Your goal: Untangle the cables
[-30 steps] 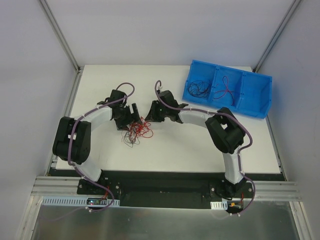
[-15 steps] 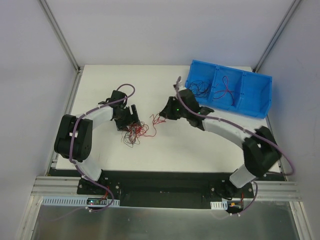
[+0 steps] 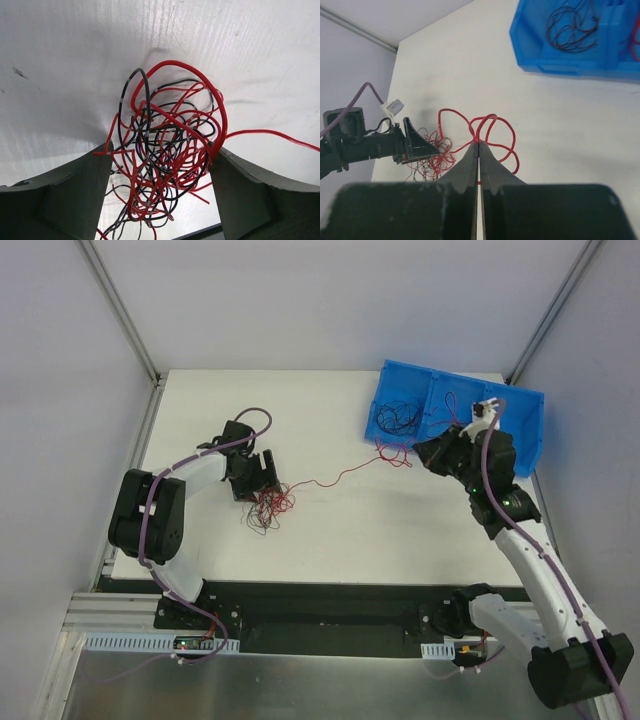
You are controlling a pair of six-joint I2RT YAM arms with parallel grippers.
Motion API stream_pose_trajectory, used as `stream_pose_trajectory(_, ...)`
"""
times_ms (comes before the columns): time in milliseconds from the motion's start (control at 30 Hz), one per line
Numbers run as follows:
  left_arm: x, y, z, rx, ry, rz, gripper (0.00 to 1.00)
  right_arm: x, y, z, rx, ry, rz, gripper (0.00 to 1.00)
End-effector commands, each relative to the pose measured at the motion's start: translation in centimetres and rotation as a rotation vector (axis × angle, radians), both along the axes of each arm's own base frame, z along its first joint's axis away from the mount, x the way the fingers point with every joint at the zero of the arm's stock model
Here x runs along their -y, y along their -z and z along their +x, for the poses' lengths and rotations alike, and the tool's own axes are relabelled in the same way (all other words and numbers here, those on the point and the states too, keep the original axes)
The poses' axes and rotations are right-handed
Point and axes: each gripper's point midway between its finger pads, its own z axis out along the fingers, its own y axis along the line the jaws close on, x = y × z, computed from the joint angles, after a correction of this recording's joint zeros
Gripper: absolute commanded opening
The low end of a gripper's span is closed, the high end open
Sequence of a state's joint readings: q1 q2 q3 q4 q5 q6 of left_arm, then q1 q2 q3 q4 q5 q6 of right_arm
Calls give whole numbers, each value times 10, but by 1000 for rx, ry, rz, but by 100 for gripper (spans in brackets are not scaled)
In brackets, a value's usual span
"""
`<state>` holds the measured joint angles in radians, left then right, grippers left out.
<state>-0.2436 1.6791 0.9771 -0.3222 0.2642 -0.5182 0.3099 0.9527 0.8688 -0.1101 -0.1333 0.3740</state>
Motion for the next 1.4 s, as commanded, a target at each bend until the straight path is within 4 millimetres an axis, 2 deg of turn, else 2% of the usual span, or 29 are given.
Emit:
stream_pose_trajectory(0,-12,-5,-1,32,32,86,75,40,-19,-18,49,47,-71,0)
stream_pose_trajectory(67,-9,-11,-1,38,43,69,76,50,-27,-25,62,54,-67,0)
stream_pose_trajectory(167,-7,-26,3,90,61,57,77,52,-30,-35,55,11,-98,0)
stream_pose_trajectory(267,-1,-55,7,177,94,13,80,48,-24,-45,58,-59,-137,0)
stream_pose_trajectory(367,9,-99,10,299,146,-52,89,27,-23,-60,83,-220,-122,0)
stream_pose_trajectory(433,21,-135,7,378,209,-123,93,11,-24,-70,80,-338,-86,0)
stream_pose_trajectory(533,34,-188,2,499,286,-210,97,-1,-30,-80,103,-432,-45,0)
stream_pose_trajectory(633,51,-239,-11,629,414,-308,96,-14,-46,-88,174,-524,18,0)
stream_pose_trajectory(667,59,-255,-17,667,466,-348,93,-20,-51,-92,192,-564,46,0)
stream_pose_trajectory(767,94,-287,-42,720,642,-481,87,-31,-58,-100,208,-659,95,0)
stream_pose_trajectory(900,148,-301,-78,699,882,-627,88,-40,-59,-98,199,-687,103,1)
stream_pose_trajectory(1000,172,-298,-86,675,945,-654,87,-47,-68,-92,190,-675,149,0)
stream_pose_trajectory(1167,193,-292,-91,717,968,-628,74,-63,-84,-94,209,-714,205,0)
stream_pose_trajectory(1300,200,-290,-84,728,937,-610,71,-75,-82,-98,187,-763,213,0)
stream_pose_trajectory(1367,201,-291,-82,748,923,-611,74,-82,-78,-100,173,-793,215,0)
